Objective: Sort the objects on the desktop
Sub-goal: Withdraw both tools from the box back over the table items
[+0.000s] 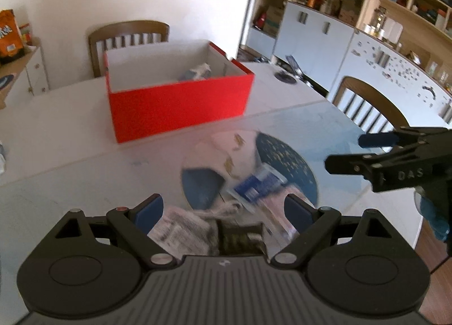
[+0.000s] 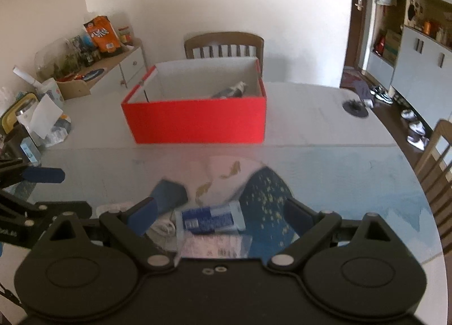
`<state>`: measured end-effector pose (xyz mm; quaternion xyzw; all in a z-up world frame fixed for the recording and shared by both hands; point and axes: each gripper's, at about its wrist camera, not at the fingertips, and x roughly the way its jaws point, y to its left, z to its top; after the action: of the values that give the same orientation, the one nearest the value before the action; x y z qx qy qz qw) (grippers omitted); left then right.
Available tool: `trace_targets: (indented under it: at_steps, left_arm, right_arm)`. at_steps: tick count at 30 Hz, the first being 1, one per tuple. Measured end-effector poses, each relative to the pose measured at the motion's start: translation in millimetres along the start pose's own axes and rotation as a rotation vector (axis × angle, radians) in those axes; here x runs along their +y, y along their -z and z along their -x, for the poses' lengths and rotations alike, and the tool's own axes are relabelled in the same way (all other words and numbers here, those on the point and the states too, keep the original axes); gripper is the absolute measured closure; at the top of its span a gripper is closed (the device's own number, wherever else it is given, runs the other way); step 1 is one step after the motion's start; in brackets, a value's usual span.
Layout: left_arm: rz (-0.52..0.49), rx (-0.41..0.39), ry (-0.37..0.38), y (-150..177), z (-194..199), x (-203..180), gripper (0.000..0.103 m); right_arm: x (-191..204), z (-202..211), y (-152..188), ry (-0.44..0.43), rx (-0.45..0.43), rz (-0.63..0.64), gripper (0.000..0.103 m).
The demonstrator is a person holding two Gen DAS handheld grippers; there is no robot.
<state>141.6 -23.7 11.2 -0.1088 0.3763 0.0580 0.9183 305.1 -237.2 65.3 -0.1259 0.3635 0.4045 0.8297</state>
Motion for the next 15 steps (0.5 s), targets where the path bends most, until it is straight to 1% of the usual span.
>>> trace_targets:
  at_steps: [9,15]
  left_arm:
    - [-0.102,0.026,0.034,32,-8,-25,0.01]
    - [-0.113,0.044,0.05,43,-13,-30,0.01]
  right_arm:
    - [-1,-4,36,0.034,0.052,-0.021,0.009]
    - [0,-7,47,0.037,0.076,-0.041,0.009]
